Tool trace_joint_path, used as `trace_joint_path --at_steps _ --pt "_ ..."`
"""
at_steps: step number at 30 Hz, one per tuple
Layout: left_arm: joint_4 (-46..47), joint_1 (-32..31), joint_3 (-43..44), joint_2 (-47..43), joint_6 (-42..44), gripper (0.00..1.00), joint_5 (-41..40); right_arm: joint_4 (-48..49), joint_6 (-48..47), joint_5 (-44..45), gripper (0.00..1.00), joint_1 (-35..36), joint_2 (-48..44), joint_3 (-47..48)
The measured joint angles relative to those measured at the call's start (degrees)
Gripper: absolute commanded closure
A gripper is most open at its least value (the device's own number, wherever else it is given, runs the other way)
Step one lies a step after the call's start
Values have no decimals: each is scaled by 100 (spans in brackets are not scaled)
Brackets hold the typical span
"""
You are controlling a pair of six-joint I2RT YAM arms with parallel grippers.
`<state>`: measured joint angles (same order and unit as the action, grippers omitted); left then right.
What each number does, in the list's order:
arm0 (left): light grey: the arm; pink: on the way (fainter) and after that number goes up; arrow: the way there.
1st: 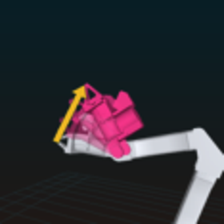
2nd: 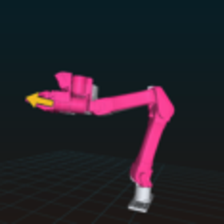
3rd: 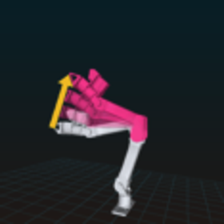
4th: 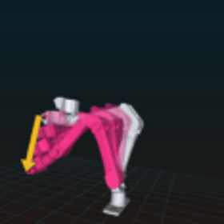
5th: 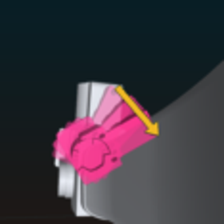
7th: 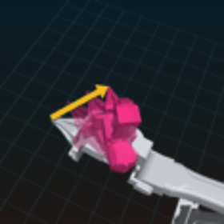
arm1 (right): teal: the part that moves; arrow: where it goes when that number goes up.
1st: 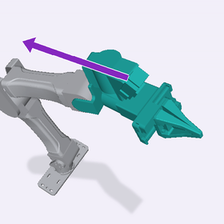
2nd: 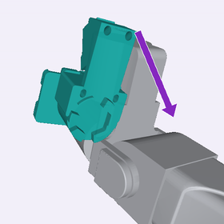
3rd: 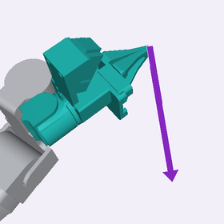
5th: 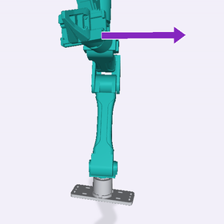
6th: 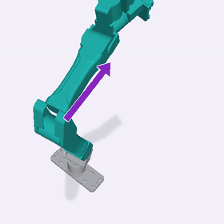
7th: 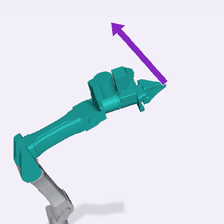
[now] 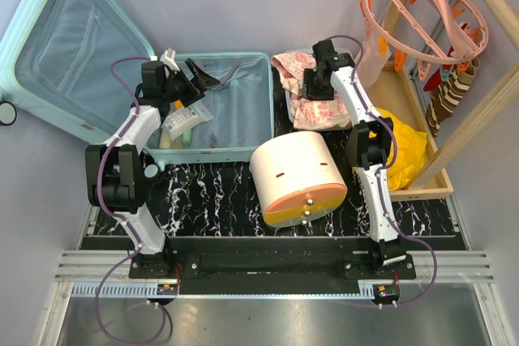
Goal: Open, take out, and arrange the luggage
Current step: Place the clothes in the bin.
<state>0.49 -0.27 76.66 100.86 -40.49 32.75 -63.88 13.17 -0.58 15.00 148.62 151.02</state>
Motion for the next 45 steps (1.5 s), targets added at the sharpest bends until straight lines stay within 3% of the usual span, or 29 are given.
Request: trace_joint_path --at_steps 9,15,21,27,34,45 --pt "-260 0 0 -221 260 1 -129 546 -52 -70 37 131 -1134 -603" --pt "-348 0 -15 -420 354 1 -153 1587 -131 -496 54 245 -1742 -863" --pt "-407 11 -39 -435 409 1 -153 2026 -44 -1193 58 258 -911 -208" --pt "-487 166 -44 -439 459 1 -160 2092 15 -1412 59 256 -28 -168" --pt "-496 262 -107 -450 470 1 -173 2122 219 -1244 59 219 33 -122" --pt "-496 332 -105 -450 468 1 -170 2164 1440 -763 66 -87 55 -144"
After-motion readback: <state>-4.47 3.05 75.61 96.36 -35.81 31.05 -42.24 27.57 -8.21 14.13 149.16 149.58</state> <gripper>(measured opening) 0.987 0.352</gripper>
